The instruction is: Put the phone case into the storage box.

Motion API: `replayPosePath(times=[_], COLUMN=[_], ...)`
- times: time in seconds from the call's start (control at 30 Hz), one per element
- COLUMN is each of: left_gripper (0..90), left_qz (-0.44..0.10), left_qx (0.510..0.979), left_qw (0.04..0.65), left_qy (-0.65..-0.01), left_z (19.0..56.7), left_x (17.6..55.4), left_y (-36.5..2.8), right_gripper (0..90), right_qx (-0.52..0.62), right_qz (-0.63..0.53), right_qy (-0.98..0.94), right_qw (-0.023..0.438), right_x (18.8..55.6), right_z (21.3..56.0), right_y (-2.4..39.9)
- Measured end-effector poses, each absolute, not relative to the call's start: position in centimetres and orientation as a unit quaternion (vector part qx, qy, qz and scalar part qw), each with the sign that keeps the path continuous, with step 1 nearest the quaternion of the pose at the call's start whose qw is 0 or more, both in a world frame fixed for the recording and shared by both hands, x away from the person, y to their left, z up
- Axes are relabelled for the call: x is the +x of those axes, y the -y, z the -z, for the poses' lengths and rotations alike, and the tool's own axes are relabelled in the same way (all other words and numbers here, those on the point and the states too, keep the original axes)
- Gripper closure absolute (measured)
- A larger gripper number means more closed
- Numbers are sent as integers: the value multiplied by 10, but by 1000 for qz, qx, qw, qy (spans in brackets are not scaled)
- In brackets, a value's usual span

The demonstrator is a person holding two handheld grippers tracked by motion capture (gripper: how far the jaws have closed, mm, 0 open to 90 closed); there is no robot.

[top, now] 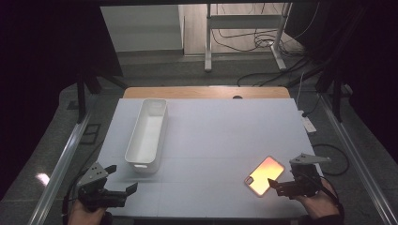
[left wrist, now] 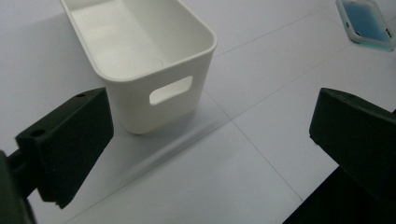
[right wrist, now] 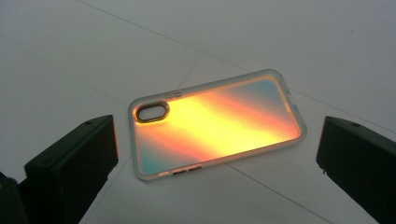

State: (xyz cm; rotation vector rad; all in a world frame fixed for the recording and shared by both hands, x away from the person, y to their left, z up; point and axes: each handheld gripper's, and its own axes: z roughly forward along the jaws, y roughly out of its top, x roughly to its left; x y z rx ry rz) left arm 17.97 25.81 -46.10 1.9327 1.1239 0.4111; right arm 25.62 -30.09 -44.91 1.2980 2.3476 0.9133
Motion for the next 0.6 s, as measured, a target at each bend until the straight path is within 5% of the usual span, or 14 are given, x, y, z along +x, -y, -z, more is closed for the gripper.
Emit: replayPosePath(times=[0.6], left_gripper=[7], left_qz=[-164], left_qx=[771], left_qw=[421], left_qy=[-449], left_z=[461], left_x=[180], left_y=[-258], right_gripper=[0], right_qx=[441], right_qz=[-318], right_qy=[-825], right_qw=[155], right_x=[268], right_z=[450], right_y=[291])
